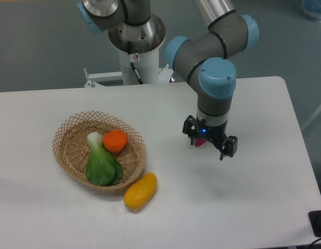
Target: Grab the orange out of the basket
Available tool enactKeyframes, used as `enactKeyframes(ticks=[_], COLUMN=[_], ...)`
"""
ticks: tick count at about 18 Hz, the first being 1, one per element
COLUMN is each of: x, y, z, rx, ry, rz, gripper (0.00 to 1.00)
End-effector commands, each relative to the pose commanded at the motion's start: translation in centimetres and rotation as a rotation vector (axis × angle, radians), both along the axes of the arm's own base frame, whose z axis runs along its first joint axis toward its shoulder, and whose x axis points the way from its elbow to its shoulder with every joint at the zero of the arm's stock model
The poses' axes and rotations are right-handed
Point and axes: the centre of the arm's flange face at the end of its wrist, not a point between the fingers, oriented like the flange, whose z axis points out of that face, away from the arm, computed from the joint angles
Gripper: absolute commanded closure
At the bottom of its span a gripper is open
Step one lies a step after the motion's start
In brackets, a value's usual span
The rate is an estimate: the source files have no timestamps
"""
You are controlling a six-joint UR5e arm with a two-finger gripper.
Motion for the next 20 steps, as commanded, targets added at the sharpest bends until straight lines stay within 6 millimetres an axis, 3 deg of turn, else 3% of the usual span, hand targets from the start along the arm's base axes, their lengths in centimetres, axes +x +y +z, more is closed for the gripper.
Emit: enactKeyframes(ticks=[15, 20], x=[0.1, 1.1], y=[0.2, 0.7], z=[0.0, -0.7], rx=[0.010, 0.013], ry=[-0.009, -0.030], rz=[0.057, 0.083], gripper=[0.00, 0.00])
